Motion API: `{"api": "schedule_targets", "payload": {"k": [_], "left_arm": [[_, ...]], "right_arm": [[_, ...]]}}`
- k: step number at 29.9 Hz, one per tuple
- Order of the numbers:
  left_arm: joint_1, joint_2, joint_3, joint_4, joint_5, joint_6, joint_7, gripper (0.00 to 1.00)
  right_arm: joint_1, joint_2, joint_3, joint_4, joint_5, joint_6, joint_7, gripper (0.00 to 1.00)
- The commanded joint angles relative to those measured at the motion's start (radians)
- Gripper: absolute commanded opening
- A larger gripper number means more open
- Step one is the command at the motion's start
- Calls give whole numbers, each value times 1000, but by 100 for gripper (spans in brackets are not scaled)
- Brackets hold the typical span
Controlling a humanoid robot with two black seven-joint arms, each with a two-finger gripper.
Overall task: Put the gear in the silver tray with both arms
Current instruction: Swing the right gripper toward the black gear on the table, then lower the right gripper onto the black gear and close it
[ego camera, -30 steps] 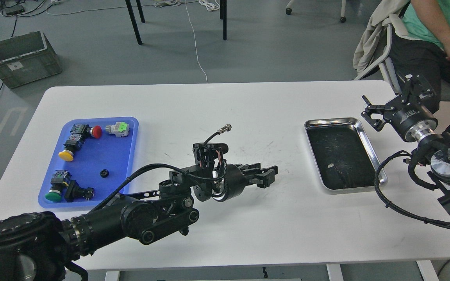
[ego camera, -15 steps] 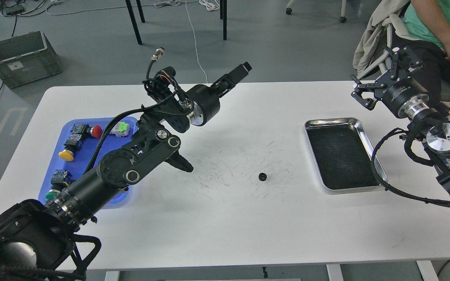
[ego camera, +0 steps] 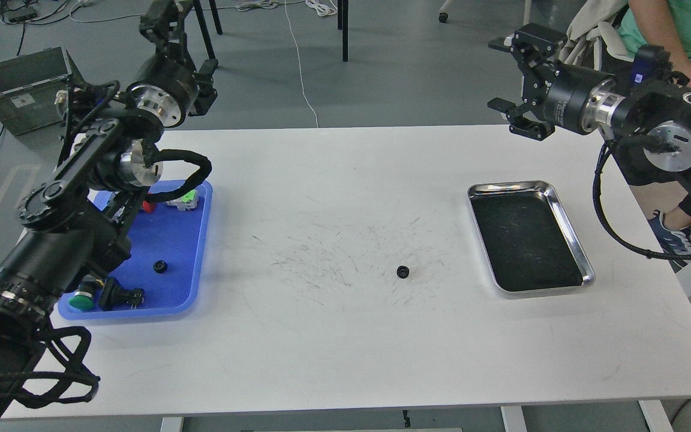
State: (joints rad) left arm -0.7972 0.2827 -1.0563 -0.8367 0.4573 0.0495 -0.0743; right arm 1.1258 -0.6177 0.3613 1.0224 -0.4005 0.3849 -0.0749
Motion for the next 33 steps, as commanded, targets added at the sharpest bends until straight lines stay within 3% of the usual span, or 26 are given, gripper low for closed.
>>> {"api": "schedule_targets", "payload": {"k": [1, 6, 11, 17, 33], "left_arm": [[36, 65, 2, 68, -135, -106, -30, 97], [110, 99, -2, 140, -157, -336, -54, 97], [130, 104, 2, 142, -155, -318, -93, 97], [138, 105, 4, 140, -155, -301, -107, 97], [171, 128, -5, 122, -158, -284, -110, 97]], "right_arm": [[80, -13, -103, 103, -148, 0, -26, 99], [273, 1, -396, 223, -375, 3, -40, 99], [414, 81, -622, 271, -507, 23, -89, 99], [410, 205, -743, 258, -520, 31, -149, 99], [264, 418, -772, 88, -462, 2, -152, 99]]}}
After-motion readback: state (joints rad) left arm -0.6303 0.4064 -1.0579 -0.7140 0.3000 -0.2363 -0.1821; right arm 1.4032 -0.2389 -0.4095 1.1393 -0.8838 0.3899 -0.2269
